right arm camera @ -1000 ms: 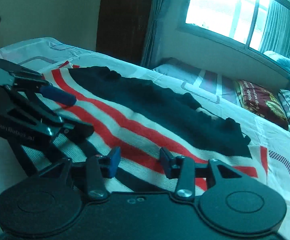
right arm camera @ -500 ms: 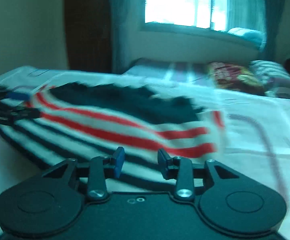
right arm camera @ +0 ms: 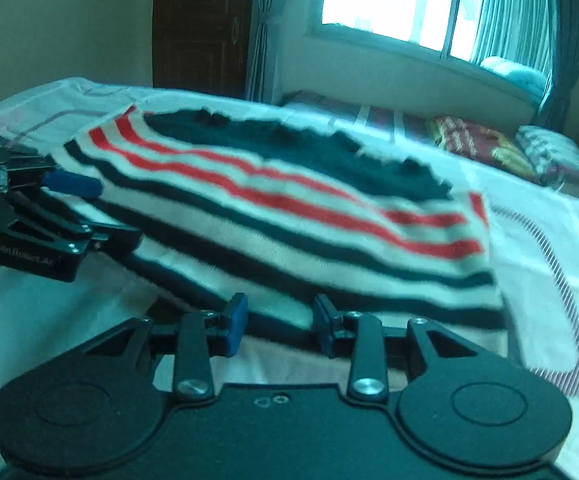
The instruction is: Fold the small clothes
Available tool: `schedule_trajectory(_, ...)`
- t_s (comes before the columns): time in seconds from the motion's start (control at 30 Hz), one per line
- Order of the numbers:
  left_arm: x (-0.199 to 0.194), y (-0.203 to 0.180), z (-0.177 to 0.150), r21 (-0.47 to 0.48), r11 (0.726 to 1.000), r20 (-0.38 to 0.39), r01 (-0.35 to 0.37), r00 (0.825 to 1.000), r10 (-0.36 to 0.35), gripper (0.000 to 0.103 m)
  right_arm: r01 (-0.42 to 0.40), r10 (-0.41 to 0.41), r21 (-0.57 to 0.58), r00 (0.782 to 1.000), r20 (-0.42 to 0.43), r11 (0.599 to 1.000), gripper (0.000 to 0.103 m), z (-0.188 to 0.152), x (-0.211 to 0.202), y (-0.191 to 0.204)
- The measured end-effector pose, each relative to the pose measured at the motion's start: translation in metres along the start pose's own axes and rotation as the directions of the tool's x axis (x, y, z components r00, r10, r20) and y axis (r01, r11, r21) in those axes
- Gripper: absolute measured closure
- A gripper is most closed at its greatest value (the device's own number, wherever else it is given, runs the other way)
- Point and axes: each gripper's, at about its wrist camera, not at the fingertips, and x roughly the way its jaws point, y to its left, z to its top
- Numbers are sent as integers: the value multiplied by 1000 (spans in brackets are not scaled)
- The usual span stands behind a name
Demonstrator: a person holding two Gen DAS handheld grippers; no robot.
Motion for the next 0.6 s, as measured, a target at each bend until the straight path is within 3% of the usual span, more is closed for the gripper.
schedule_trajectory(0.13, -8, 56, -17, -105, 990, -42, -94, 995, 90, 24, 139, -128, 122, 988, -92, 983, 68, -27, -10, -61)
schedule_trajectory(0.2, -12, 68, -25, -105, 993, -41, -62, 998, 58, 24, 115, -95, 204, 990, -106, 972, 63, -38, -18, -82)
schedule_trajectory(0.27, -11, 62, -21, -50, 995, -51, -80, 996, 78, 24, 99, -79, 203, 991, -107, 974, 63, -36, -20, -83)
schedule_trajectory(0.4, -17, 67, -16, -123, 989, -20, -86, 996, 84, 24, 103, -88, 263, 994, -68, 959, 66, -30, -27, -88)
schedule_trajectory(0.53, -10, 68, -19, -113, 987, -51, -116, 992, 111, 24, 80, -53, 333, 994, -91, 939, 80, -35, -16, -98)
schedule_trajectory(0.6, -8, 70, -20, -106, 985, -74, -134, 989, 126, 24, 96, -65, 331, 992, -105, 939, 80, -40, -15, -99)
